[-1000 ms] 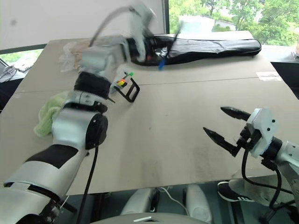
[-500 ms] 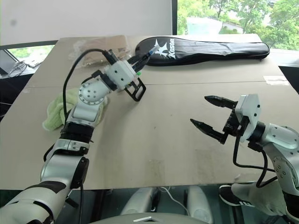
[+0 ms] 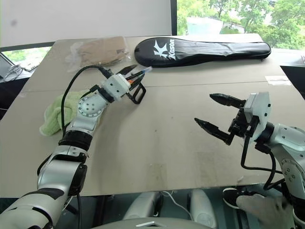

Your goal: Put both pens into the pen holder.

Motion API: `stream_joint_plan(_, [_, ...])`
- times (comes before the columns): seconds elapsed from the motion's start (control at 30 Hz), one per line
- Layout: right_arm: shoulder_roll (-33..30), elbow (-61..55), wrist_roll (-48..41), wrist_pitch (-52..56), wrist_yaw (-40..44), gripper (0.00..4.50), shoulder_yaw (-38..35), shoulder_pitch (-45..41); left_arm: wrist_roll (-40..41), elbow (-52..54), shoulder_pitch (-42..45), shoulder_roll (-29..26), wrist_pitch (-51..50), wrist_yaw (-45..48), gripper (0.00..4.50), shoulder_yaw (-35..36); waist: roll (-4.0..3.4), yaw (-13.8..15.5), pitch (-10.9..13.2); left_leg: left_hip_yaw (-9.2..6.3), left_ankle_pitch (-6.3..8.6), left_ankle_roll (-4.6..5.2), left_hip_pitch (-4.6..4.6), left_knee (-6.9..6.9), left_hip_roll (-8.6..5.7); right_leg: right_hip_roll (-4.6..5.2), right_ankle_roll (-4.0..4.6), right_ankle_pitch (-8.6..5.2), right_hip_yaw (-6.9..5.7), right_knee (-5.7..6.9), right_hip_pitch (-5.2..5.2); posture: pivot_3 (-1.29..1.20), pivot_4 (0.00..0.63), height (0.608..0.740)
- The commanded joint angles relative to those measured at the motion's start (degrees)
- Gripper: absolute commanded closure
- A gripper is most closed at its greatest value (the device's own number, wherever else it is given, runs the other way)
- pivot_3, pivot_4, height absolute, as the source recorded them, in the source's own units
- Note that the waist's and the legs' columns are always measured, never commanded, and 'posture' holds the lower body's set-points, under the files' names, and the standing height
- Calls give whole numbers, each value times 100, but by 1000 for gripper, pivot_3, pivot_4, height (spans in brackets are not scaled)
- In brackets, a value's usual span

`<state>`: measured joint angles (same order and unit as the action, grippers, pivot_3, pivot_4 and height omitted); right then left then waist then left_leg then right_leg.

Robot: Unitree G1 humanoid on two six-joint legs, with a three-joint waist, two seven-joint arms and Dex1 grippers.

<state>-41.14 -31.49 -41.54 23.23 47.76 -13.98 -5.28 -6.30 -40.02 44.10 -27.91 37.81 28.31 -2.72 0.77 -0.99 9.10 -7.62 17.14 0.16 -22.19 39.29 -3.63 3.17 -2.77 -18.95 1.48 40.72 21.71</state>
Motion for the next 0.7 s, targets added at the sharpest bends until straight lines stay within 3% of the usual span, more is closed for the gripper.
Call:
stream_joint_plan(0.03, [-1, -224, -67, -31, -45, 0, -85, 11, 598, 932, -196, -118, -165, 127, 1321, 302, 0, -5, 0, 0, 0, 0, 0, 0, 0, 0, 0, 0, 0, 0, 0, 0, 150, 740])
stream_joint_plan(0.13, [23, -187, -40, -36, -54, 0, -30, -25, 1620, 2431, -550, -59, -1398, 330, 79, 536, 0, -1, 0, -2, 0, 0, -6, 1, 2, 3, 0, 0, 5, -2, 4, 0, 150, 740])
stream_joint_plan(0.4, [152, 17, 180, -115, -20, 0, 337, -188, 3943, 5782, -1672, -515, -5738, -611, 79, 1532, -3, -99, -3, -12, 0, -1, -13, 3, 7, 1, 0, 0, 15, -2, 7, 0, 150, 740])
stream_joint_plan(0.57, [23, 113, 757, -158, -136, 0, 474, 104, 4984, 7253, -3074, -1046, -7339, -725, 79, 2002, -3, -117, -3, -7, 0, 0, 2, -8, 8, -1, 1, 0, 25, -7, -2, 0, 150, 740])
stream_joint_plan(0.7, [-137, 156, 1073, -175, -206, 0, 154, 821, 5569, 7999, -4575, -1355, -7865, -350, 79, 2590, -4, -74, -3, -5, 0, -1, 5, -13, 11, -2, 2, -1, 29, -12, -4, 0, 150, 740])
